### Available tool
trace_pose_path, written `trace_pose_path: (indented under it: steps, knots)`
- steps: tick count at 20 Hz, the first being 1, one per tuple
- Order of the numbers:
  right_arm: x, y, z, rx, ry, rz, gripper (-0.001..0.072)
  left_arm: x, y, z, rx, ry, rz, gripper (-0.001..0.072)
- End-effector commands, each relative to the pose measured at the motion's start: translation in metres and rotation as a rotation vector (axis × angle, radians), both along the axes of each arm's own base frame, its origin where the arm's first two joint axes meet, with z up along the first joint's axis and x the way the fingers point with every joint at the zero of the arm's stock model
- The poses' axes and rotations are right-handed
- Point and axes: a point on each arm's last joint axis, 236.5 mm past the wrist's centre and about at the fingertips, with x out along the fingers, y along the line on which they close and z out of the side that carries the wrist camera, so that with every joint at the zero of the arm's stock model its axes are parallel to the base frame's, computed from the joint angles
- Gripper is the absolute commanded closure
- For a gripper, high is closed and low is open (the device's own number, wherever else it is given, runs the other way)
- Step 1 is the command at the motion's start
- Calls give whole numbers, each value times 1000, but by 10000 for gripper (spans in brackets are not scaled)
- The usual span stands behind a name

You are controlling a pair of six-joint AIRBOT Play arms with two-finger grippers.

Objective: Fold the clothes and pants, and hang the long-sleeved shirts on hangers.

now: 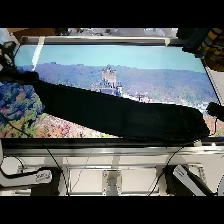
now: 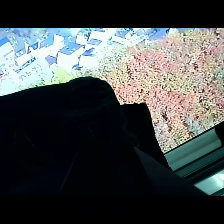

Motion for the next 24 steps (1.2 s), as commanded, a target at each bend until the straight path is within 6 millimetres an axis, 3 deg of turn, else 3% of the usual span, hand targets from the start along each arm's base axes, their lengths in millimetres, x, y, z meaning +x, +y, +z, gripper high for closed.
trace_pose_path:
  steps: [1,5,7,10,15,17,21,24]
  knots:
    - [0,0,0,2,1,-1,334,12,1,-40,-21,59,1,688]
    - [-2,2,-1,11,10,-2,334,21,3,-21,9,-18,-13,688]
    - [-3,3,-2,12,11,-1,333,16,1,-19,-2,-2,-6,688]
    - [-3,2,-2,12,11,-1,334,-11,-7,-8,-15,60,-23,688]
    - [-2,2,-2,11,11,0,334,-46,-3,49,55,5,-14,688]
    - [-2,2,-1,10,11,0,334,-64,0,62,69,16,20,688]
    - [-2,2,-1,7,8,1,334,-85,-4,54,44,100,32,688]
    - [0,0,0,-1,-1,0,334,-88,-5,52,37,114,38,688]
